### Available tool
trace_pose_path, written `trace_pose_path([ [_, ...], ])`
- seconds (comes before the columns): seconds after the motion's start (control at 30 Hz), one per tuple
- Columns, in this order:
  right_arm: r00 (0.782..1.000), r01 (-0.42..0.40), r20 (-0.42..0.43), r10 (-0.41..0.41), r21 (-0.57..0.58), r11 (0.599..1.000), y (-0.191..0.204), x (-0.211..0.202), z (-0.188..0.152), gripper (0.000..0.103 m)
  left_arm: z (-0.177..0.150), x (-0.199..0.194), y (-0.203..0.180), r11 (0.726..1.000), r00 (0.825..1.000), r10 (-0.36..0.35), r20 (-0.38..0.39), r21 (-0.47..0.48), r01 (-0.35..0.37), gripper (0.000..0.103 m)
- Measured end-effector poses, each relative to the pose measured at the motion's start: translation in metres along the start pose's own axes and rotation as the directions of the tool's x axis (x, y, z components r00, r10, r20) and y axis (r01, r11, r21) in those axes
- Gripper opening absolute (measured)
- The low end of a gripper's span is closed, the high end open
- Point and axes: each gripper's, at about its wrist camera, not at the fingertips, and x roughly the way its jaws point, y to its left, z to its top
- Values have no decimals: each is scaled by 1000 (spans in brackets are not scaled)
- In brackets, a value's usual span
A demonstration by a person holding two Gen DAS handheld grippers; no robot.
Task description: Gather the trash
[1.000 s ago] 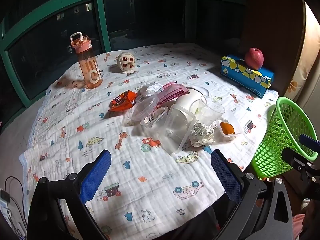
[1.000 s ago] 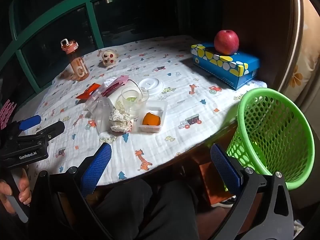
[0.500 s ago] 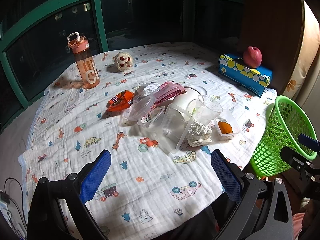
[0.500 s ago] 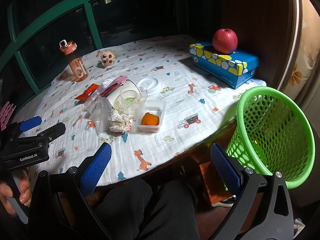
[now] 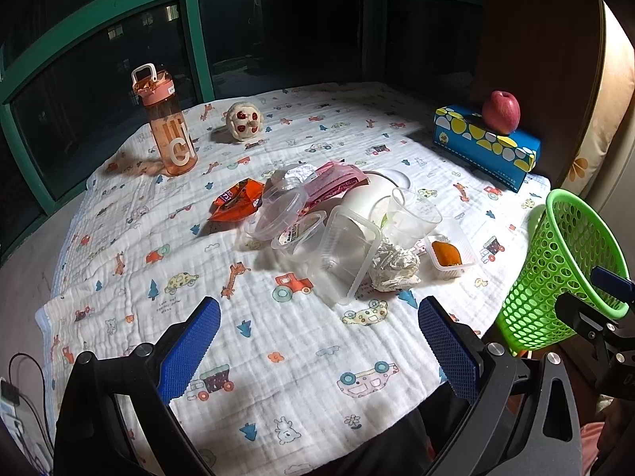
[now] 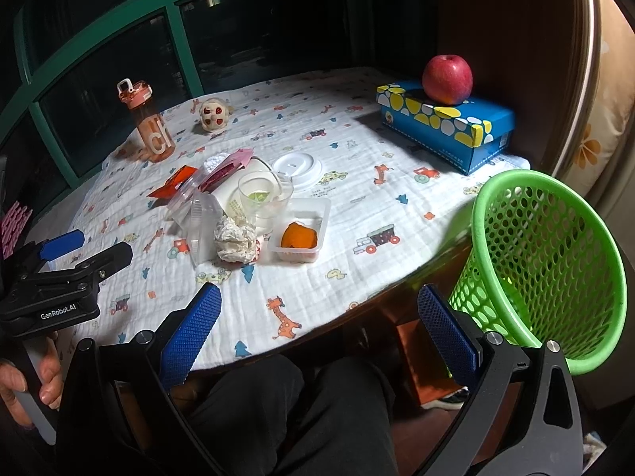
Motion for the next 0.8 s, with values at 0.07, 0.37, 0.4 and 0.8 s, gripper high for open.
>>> trace_pose_path([
  [0.07, 1000, -1, -1, 1, 0, 1000, 0, 0, 0, 98, 0, 0, 0, 1000, 1000, -1, 1, 0, 1, 97],
  [0.37, 1000, -2, -3, 2, 2, 1000, 0, 2, 0, 98, 0, 0, 0, 1000, 1000, 2, 1, 2, -2, 97],
  [0.4, 1000, -1, -3, 1, 2, 1000, 0, 2, 1, 98, 1, 1, -1, 1000, 1000, 2, 0, 3, -2, 97],
  [0.8, 1000, -5, -16, 5, 3, 1000, 3, 11, -1, 98, 7, 9, -2, 1000, 1000, 8, -7, 2, -8, 97],
])
